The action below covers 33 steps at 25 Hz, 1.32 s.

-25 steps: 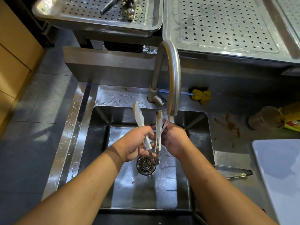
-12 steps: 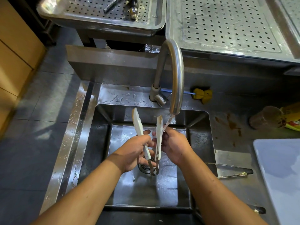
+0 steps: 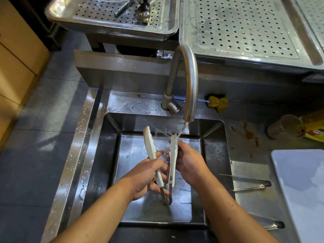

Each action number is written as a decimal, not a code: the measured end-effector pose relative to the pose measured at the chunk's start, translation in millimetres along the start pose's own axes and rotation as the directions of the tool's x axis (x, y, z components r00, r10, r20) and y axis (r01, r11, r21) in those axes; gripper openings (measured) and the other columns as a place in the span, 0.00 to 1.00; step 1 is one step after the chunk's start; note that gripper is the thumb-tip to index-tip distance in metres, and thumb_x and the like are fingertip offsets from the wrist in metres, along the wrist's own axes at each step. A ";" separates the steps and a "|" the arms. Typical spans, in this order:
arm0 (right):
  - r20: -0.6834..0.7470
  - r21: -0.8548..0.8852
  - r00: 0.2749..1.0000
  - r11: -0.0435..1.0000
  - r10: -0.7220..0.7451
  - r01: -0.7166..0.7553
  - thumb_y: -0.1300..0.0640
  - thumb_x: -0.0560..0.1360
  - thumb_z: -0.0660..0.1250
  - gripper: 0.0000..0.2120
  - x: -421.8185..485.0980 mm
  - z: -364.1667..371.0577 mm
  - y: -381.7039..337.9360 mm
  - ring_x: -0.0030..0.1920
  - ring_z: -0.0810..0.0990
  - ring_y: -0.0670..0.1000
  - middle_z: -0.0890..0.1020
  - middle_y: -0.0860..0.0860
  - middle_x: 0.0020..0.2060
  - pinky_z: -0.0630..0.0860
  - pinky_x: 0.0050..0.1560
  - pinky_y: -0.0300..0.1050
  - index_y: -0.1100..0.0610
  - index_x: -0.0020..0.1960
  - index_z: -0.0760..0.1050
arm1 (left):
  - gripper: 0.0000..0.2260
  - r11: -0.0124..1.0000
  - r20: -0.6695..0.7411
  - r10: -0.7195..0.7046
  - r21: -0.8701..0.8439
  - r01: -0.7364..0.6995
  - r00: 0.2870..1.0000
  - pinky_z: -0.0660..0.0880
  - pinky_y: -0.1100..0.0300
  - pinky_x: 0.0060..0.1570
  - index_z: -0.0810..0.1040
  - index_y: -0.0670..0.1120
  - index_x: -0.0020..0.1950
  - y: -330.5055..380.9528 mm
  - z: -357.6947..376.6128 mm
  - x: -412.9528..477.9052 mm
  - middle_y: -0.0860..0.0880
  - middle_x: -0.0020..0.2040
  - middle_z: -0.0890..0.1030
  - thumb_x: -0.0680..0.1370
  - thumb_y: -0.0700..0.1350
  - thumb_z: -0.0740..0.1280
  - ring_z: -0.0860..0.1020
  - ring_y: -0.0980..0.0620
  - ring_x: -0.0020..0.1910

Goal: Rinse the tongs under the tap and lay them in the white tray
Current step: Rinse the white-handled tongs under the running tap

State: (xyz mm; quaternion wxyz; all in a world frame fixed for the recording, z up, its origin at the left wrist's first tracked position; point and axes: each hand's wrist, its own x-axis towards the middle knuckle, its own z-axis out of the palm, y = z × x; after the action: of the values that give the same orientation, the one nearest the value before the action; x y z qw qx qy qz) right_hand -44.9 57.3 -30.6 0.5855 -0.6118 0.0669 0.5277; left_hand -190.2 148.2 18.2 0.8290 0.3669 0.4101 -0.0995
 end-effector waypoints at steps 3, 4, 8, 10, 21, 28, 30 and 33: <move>0.010 -0.222 0.997 0.972 -0.079 0.079 0.49 0.82 0.64 0.12 6.1 8.0 -11.8 0.37 0.84 0.57 0.88 0.58 0.43 0.83 0.46 0.58 0.56 0.58 0.80 | 0.20 0.998 -0.038 0.012 0.062 -0.009 0.999 0.86 0.37 0.41 0.77 0.54 0.62 -0.3 0.8 0.6 0.39 0.46 0.81 0.70 0.42 0.68 0.84 0.46 0.41; -0.006 -0.331 0.994 0.938 -0.113 0.104 0.51 0.84 0.63 0.09 9.1 13.4 -18.7 0.37 0.85 0.58 0.88 0.57 0.42 0.84 0.45 0.58 0.55 0.55 0.78 | 0.16 0.996 -0.054 0.026 0.084 -0.022 0.998 0.85 0.35 0.44 0.78 0.53 0.56 1.8 0.8 2.5 0.41 0.43 0.83 0.69 0.43 0.68 0.85 0.47 0.39; -0.090 -0.731 0.948 0.666 -0.307 0.146 0.49 0.84 0.61 0.15 19.2 34.2 -33.6 0.41 0.84 0.61 0.83 0.53 0.34 0.77 0.40 0.49 0.54 0.42 0.75 | 0.14 0.961 -0.146 0.120 0.266 -0.078 0.982 0.82 0.39 0.48 0.72 0.58 0.49 15.8 0.8 10.8 0.40 0.49 0.77 0.65 0.51 0.69 0.79 0.42 0.45; -0.096 -0.823 0.932 0.555 -0.349 0.123 0.46 0.83 0.60 0.18 20.8 37.3 -35.6 0.41 0.81 0.61 0.78 0.53 0.33 0.72 0.40 0.47 0.54 0.39 0.74 | 0.16 0.928 -0.122 0.153 0.360 -0.100 0.981 0.83 0.40 0.48 0.70 0.60 0.49 20.1 2.1 12.2 0.41 0.49 0.75 0.64 0.54 0.68 0.77 0.44 0.46; 0.080 -0.148 0.994 0.985 -0.076 0.087 0.67 0.81 0.60 0.10 13.4 34.1 -36.4 0.35 0.87 0.57 0.88 0.54 0.39 0.84 0.37 0.53 0.61 0.61 0.75 | 0.17 0.990 -0.152 0.084 0.124 -0.065 0.985 0.80 0.41 0.42 0.75 0.43 0.59 15.4 -6.5 14.4 0.42 0.43 0.80 0.71 0.45 0.67 0.79 0.45 0.38; 0.006 -0.062 0.997 0.995 -0.076 0.076 0.51 0.83 0.66 0.15 12.4 29.9 -44.7 0.38 0.80 0.55 0.83 0.55 0.36 0.80 0.51 0.60 0.63 0.58 0.79 | 0.12 0.979 -0.298 0.202 0.040 -0.199 0.933 0.80 0.51 0.30 0.72 0.49 0.66 30.7 1.5 27.8 0.43 0.48 0.82 0.82 0.45 0.61 0.81 0.47 0.32; -0.012 -0.228 0.993 0.967 -0.116 0.110 0.52 0.82 0.68 0.11 7.1 25.9 -44.8 0.40 0.83 0.56 0.85 0.55 0.42 0.82 0.51 0.59 0.61 0.54 0.80 | 0.07 0.968 -0.372 0.249 0.060 -0.244 0.894 0.80 0.54 0.27 0.73 0.48 0.60 36.1 5.4 34.1 0.44 0.46 0.81 0.84 0.47 0.60 0.83 0.51 0.28; 0.098 -0.306 0.991 0.945 -0.091 0.117 0.60 0.81 0.67 0.08 -0.4 20.5 -36.4 0.46 0.86 0.65 0.87 0.60 0.48 0.80 0.55 0.69 0.63 0.58 0.79 | 0.05 0.947 -0.424 0.314 0.079 -0.311 0.849 0.79 0.55 0.26 0.72 0.47 0.53 45.0 10.3 42.7 0.46 0.40 0.81 0.83 0.47 0.61 0.82 0.52 0.27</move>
State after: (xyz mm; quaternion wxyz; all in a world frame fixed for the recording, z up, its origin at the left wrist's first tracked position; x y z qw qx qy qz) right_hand -31.2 84.3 -1.8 0.5110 -0.6767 -0.0736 0.5249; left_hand -135.5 178.8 13.9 0.7212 0.4446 0.5179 0.1186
